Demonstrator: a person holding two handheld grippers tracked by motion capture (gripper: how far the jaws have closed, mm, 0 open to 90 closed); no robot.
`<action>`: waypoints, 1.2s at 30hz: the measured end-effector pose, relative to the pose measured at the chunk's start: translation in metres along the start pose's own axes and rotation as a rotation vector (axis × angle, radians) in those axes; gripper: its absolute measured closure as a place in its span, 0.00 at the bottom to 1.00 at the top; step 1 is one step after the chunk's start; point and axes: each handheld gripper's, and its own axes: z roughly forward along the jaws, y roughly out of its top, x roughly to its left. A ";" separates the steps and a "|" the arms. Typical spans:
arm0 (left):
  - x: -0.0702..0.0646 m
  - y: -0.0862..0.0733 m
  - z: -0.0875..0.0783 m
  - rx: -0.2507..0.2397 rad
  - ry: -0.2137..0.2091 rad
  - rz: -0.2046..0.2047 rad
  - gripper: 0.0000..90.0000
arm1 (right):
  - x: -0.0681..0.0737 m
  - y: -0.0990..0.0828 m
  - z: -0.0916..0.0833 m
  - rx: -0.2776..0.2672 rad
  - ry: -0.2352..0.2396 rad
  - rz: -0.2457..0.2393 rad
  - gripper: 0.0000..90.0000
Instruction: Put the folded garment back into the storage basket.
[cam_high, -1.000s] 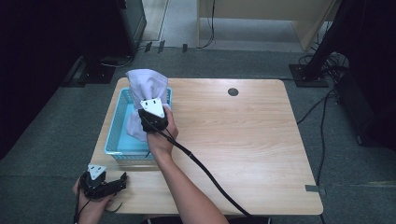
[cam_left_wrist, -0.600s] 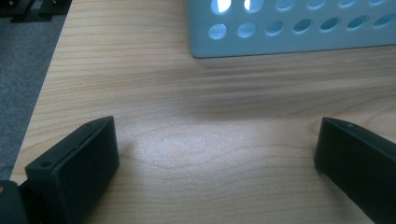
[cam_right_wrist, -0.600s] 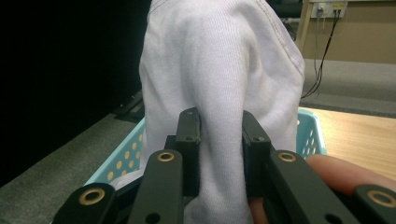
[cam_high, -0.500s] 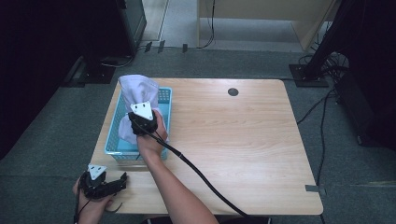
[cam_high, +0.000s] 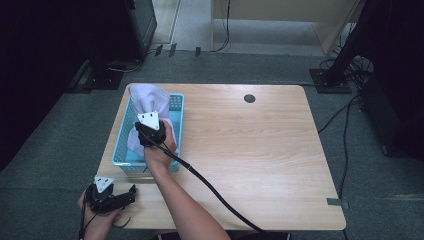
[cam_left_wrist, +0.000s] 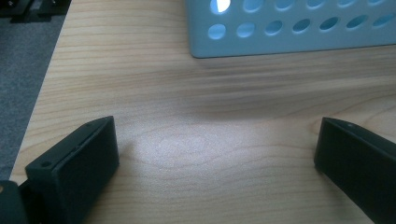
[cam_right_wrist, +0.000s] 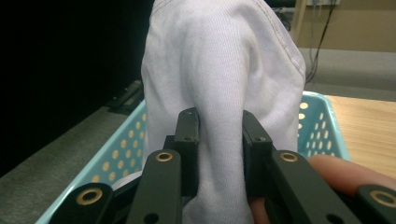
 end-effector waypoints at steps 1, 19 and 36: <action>0.000 0.000 0.000 0.000 0.000 0.001 0.00 | 0.000 0.000 0.000 -0.001 0.002 0.002 0.81; 0.000 0.000 0.000 0.000 0.001 0.002 0.00 | -0.006 0.015 -0.011 -0.020 0.023 -0.020 0.44; 0.000 0.000 0.000 0.000 0.001 0.002 0.00 | -0.010 0.017 -0.010 0.008 0.038 -0.036 0.21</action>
